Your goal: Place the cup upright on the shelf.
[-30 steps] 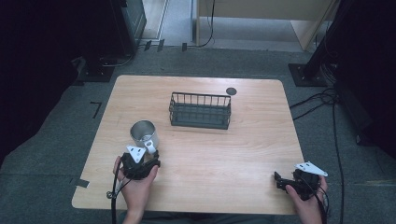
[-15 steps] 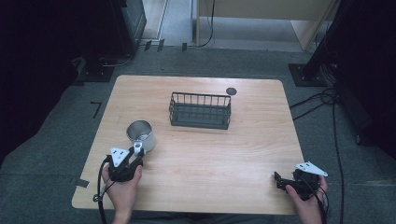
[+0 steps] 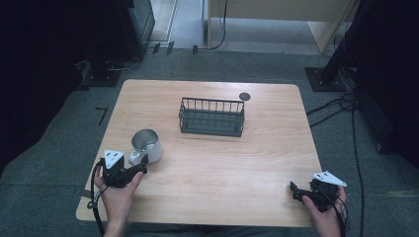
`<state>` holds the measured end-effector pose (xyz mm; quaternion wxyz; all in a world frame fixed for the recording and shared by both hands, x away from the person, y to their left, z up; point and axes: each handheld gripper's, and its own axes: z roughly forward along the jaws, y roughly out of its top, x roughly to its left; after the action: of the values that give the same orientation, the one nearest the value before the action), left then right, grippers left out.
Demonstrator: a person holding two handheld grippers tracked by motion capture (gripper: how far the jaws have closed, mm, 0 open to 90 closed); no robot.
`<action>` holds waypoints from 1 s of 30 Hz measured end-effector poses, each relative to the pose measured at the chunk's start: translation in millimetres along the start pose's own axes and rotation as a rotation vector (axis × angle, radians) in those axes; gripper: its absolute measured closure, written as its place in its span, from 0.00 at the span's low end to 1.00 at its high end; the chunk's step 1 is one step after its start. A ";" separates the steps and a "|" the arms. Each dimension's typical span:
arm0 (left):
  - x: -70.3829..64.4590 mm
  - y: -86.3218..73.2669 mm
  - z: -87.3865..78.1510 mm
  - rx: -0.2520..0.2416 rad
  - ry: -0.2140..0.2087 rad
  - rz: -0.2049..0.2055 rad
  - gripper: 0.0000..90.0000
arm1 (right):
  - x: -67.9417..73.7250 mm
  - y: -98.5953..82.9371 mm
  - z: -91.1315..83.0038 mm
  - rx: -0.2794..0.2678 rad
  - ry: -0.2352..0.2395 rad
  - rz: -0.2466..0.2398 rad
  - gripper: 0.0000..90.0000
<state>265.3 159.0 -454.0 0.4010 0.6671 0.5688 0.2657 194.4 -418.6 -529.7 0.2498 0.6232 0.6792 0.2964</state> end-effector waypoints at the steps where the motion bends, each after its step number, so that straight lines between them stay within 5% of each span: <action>1: -1.4 3.7 2.7 0.001 -0.007 0.006 0.10 | 0.0 0.0 0.0 0.000 0.000 0.000 0.00; 9: -10.1 22.9 28.5 0.067 0.029 0.062 0.04 | 0.0 0.0 0.0 -0.001 0.001 0.000 0.00; 17: -13.7 32.9 49.5 0.187 0.066 0.152 0.01 | 0.0 0.0 0.0 0.000 0.001 0.000 0.00; 23: -10.6 33.7 55.3 0.199 0.020 0.143 0.06 | 0.0 0.0 0.0 -0.001 0.001 0.001 0.00; 30: -5.7 34.1 55.2 0.198 -0.032 0.189 0.08 | 0.0 0.0 0.0 -0.001 0.001 0.002 0.00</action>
<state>327.4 139.5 -454.5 0.3157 0.7581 0.5204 0.2341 194.4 -418.6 -529.7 0.2493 0.6235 0.6787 0.2974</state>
